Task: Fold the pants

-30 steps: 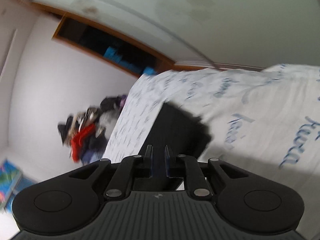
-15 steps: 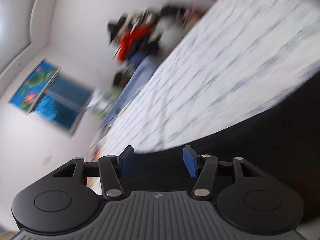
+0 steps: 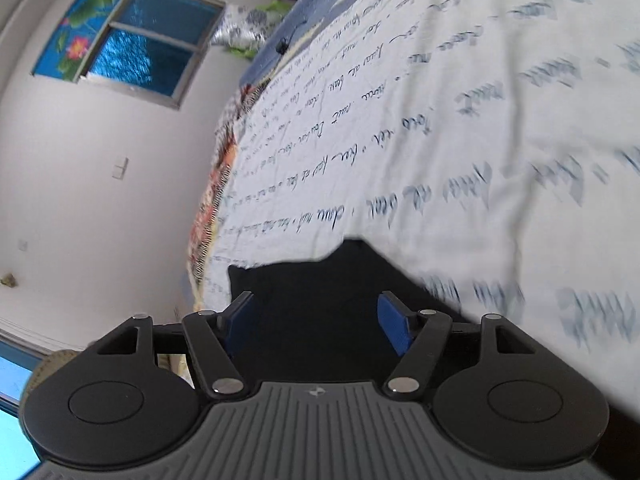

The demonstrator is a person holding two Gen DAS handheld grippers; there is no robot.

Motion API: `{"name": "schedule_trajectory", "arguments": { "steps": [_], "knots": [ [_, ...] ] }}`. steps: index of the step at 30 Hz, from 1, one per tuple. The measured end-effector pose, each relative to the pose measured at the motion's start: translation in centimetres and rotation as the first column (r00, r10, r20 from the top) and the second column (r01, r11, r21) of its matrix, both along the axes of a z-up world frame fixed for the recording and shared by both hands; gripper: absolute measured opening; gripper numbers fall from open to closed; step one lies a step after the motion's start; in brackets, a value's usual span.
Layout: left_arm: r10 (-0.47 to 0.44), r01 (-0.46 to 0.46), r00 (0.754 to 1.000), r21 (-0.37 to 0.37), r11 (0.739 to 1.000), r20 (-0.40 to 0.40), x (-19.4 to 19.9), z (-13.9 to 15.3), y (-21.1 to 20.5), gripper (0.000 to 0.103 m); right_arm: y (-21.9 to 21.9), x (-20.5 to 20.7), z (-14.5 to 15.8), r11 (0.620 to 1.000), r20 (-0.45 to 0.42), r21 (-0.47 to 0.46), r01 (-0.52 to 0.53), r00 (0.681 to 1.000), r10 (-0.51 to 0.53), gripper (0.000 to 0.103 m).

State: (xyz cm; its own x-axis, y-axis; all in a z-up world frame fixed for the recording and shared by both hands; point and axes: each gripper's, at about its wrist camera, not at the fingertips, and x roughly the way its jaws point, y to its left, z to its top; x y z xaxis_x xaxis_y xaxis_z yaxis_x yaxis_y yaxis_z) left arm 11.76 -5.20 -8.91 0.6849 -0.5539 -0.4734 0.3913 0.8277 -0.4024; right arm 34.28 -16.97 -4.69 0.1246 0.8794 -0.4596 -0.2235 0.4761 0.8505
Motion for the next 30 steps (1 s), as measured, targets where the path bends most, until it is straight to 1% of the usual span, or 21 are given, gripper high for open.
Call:
{"name": "schedule_trajectory", "arguments": {
  "steps": [2, 4, 8, 13, 17, 18, 21, 23, 25, 28, 30],
  "knots": [
    [0.000, 0.000, 1.000, -0.019, 1.000, -0.004, 0.1, -0.1, 0.2, 0.102, 1.0, 1.1, -0.3, 1.000, -0.012, -0.012, -0.005, 1.000, 0.005, 0.068],
    [0.000, 0.000, 1.000, -0.036, 0.999, -0.008, 0.2, -0.1, 0.4, 0.102, 1.8, 2.2, -0.9, 0.999, -0.006, -0.034, -0.016, 1.000, 0.015, 0.068],
    [-0.001, 0.000, 1.000, -0.061, 0.998, -0.014, 0.4, -0.2, 0.7, 0.102, 3.1, 2.8, -1.8, 0.995, -0.017, -0.081, -0.058, 0.998, 0.056, 0.068],
    [-0.001, -0.001, 1.000, -0.079, 0.997, -0.019, 0.4, -0.1, 0.7, 0.102, 3.0, 2.5, -1.5, 0.996, -0.007, -0.055, -0.076, 0.997, 0.076, 0.068],
    [0.001, -0.003, 1.000, -0.086, 0.996, -0.020, 0.4, -0.3, 0.7, 0.102, 3.4, 2.2, -0.8, 0.993, -0.011, -0.005, -0.117, 0.993, 0.117, 0.068],
    [0.001, -0.003, 1.000, -0.088, 0.996, -0.020, 0.4, -0.2, 0.7, 0.102, 3.8, 2.2, -0.9, 0.991, -0.017, -0.004, -0.131, 0.991, 0.131, 0.068],
    [0.002, -0.004, 1.000, -0.089, 0.996, -0.020, 0.4, -0.2, 0.8, 0.102, 4.9, 2.3, -1.8, 0.988, -0.043, -0.019, -0.152, 0.988, 0.151, 0.068],
    [0.002, -0.004, 1.000, -0.089, 0.996, -0.020, 0.4, -0.2, 0.8, 0.102, 5.5, 2.7, -2.6, 0.990, -0.060, -0.024, -0.139, 0.989, 0.138, 0.068],
    [0.002, -0.004, 1.000, -0.089, 0.996, -0.020, 0.4, -0.2, 0.8, 0.102, 6.0, 3.0, -3.1, 0.993, -0.047, -0.035, -0.114, 0.993, 0.112, 0.067],
    [0.002, -0.004, 1.000, -0.089, 0.996, -0.020, 0.4, -0.3, 1.0, 0.102, 6.9, 3.0, -2.9, 0.987, -0.021, -0.083, -0.141, 0.990, 0.140, 0.066],
    [0.003, -0.004, 1.000, -0.090, 0.996, -0.020, 0.3, -0.3, 1.0, 0.102, 6.7, 3.1, -2.9, 0.986, -0.030, -0.072, -0.148, 0.989, 0.146, 0.067]
  ]
}}
